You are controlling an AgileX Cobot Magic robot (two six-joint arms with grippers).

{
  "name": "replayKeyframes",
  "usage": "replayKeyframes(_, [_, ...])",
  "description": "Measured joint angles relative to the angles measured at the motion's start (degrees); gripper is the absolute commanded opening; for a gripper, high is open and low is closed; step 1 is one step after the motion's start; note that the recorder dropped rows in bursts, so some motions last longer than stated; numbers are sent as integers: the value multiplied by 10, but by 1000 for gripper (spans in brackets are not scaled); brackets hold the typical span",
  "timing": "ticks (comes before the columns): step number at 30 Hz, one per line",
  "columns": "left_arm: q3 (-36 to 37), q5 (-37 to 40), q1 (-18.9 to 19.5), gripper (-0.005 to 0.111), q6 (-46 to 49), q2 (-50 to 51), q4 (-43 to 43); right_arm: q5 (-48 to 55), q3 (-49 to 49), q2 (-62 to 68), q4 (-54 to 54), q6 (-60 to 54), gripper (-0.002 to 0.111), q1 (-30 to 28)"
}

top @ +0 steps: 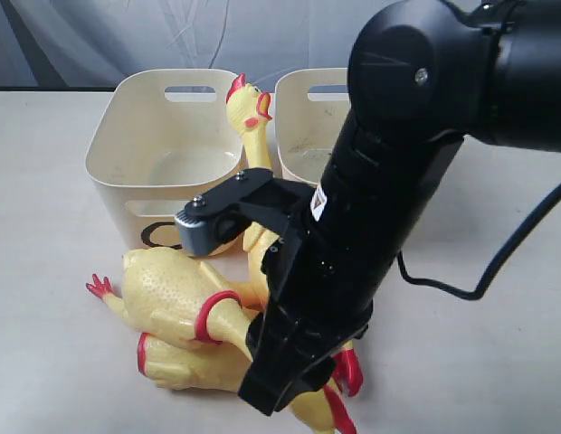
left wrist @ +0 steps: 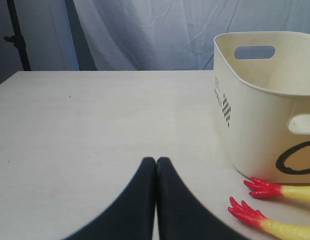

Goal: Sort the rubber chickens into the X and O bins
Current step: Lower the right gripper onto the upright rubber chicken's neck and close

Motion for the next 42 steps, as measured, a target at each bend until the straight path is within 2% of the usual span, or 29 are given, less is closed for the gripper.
replayKeyframes(3, [0,0,0,0,0,0,0,-5,0,8,-7,8,51,4])
replayKeyframes(7, [0,0,0,0,0,0,0,-9,0,14,-31,30,59,6])
replayKeyframes(11, [0,0,0,0,0,0,0,-8,0,18,-72,50,56,6])
replayKeyframes(23, [0,0,0,0,0,0,0,7,0,21,-55,58,54,6])
replayKeyframes(26, [0,0,0,0,0,0,0,9,0,25,-53,67,50,6])
replayKeyframes(35, [0,0,0,0,0,0,0,18,0,40,-48,72,22,6])
replayKeyframes(42, [0,0,0,0,0,0,0,15,0,40,-34,72,20,6])
